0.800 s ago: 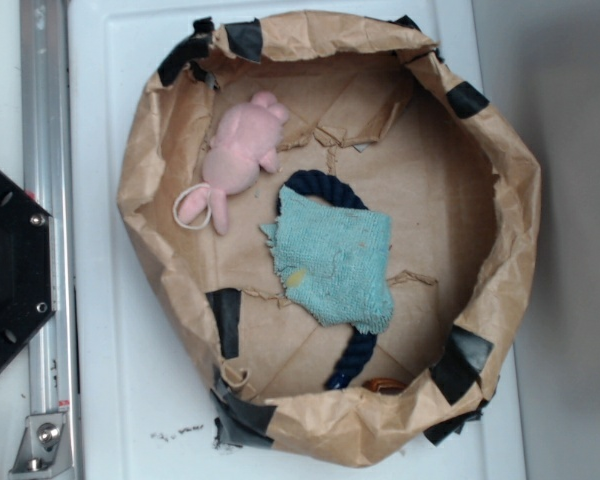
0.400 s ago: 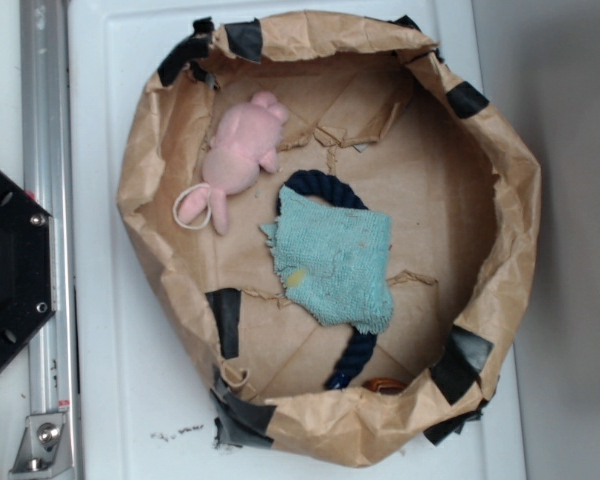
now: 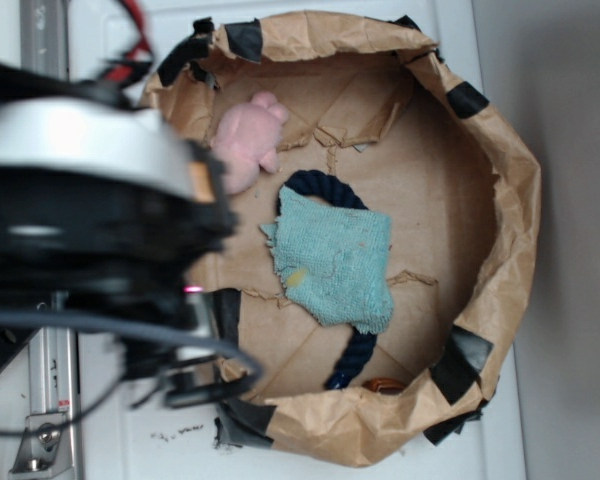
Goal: Grab the blue cloth.
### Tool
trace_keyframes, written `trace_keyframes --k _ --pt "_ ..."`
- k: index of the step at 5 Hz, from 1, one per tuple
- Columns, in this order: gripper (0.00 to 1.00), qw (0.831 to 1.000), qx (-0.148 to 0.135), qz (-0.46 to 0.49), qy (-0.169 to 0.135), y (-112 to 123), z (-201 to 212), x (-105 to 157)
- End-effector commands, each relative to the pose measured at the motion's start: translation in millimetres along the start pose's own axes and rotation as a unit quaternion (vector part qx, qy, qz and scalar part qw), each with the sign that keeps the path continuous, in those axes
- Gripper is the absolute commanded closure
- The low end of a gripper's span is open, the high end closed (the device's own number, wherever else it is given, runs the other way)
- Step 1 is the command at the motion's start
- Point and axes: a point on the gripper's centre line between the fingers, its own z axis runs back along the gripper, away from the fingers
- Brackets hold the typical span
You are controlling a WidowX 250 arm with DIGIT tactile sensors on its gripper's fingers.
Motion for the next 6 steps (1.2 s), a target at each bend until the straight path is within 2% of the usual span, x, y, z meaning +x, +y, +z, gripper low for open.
trace_keyframes --k 1,2,3,4,5,6 --pt "0.00 0.999 0.028 -0.023 0.034 14 -59 42" --pt "0.00 0.994 0.048 -0.081 0.053 -3 -93 43" --pt "0.00 0.990 0.023 -0.131 0.049 -20 -107 36" --pt "0.00 0.983 -0.001 -0.181 0.016 -33 -124 35" --pt "0.00 0.985 0.032 -0.169 0.026 -29 -141 42" --pt "0.00 0.988 0.030 -0.140 0.051 -10 -162 53"
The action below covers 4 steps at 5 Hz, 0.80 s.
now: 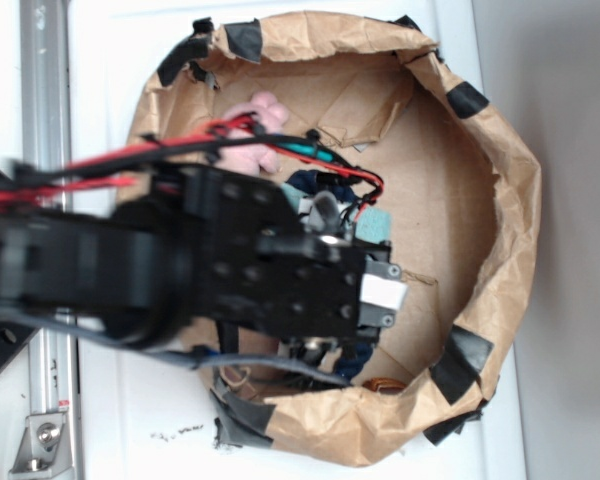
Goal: Grab the blue cloth.
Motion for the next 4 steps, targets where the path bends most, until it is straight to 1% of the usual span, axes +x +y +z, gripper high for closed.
trace_keyframes --k 1,2,3,4 --pt "1.00 0.999 -0.012 0.050 0.007 38 -19 12" --pt "1.00 0.998 -0.010 0.059 -0.008 52 -4 11" --pt "1.00 0.998 -0.003 0.055 -0.016 56 6 11" --pt "1.00 0.999 0.007 0.050 -0.017 53 9 10"
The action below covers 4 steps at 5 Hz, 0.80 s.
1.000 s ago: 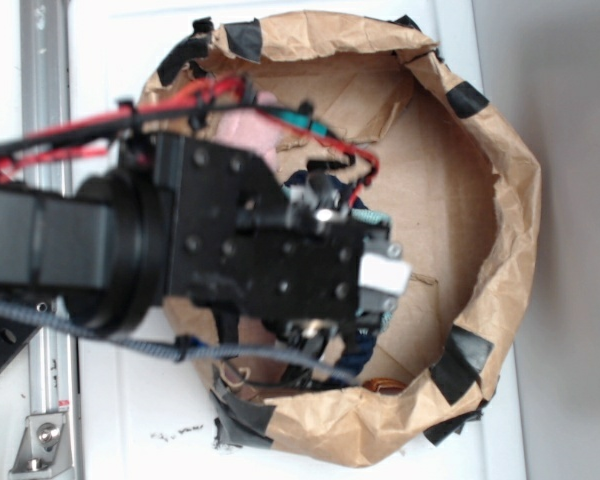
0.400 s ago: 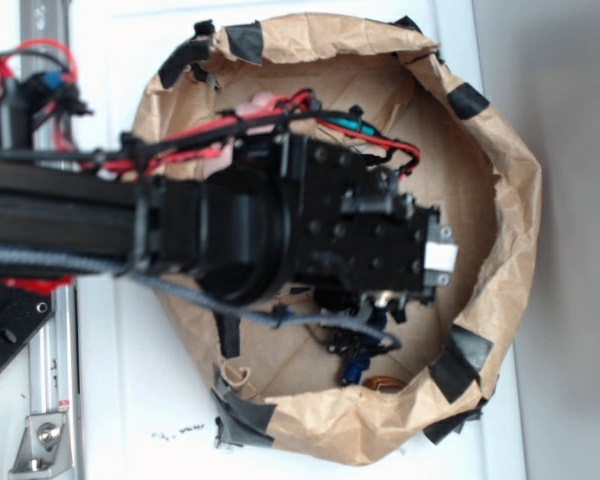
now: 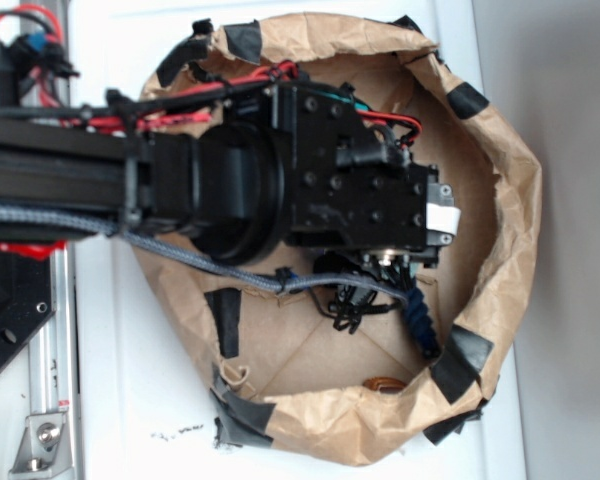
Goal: Grab the blue cloth.
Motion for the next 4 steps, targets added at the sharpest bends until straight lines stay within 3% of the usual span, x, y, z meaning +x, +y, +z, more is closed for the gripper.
trace_keyframes --k 1,2,3,4 --pt "1.00 0.998 0.016 -0.010 -0.053 4 53 -8" --pt "1.00 0.996 0.012 0.001 -0.085 -3 104 -22" --pt "1.00 0.998 -0.031 0.011 -0.062 2 155 -22" --pt "1.00 0.999 -0.040 0.008 -0.034 7 171 -22"
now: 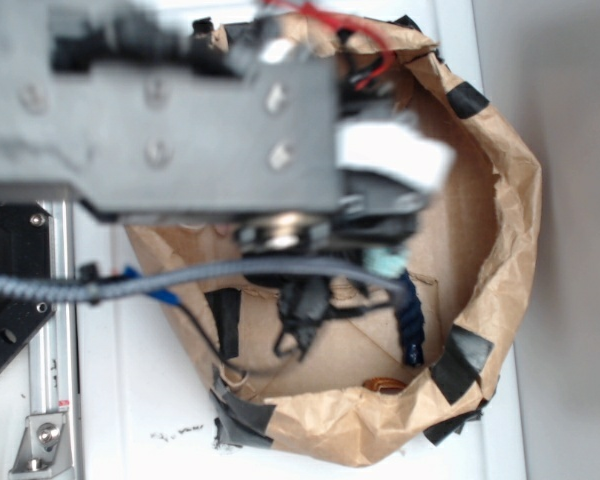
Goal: Grab the blue cloth.
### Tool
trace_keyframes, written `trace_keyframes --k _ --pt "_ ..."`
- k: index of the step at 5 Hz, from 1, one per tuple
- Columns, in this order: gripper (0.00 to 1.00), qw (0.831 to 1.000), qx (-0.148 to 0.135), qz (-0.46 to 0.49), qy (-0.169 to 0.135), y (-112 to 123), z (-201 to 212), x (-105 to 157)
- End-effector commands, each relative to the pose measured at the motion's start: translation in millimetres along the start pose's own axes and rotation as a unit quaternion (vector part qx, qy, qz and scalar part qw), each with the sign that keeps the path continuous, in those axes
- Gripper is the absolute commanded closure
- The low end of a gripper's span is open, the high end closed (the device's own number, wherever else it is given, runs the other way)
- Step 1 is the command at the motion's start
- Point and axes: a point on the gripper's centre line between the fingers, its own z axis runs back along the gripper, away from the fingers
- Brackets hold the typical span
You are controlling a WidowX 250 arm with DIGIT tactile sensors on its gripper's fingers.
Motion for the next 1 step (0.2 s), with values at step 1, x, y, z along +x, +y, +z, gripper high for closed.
trace_keyframes --k 1 --pt "1.00 1.000 -0.003 0.001 -0.002 10.5 24.3 3.5"
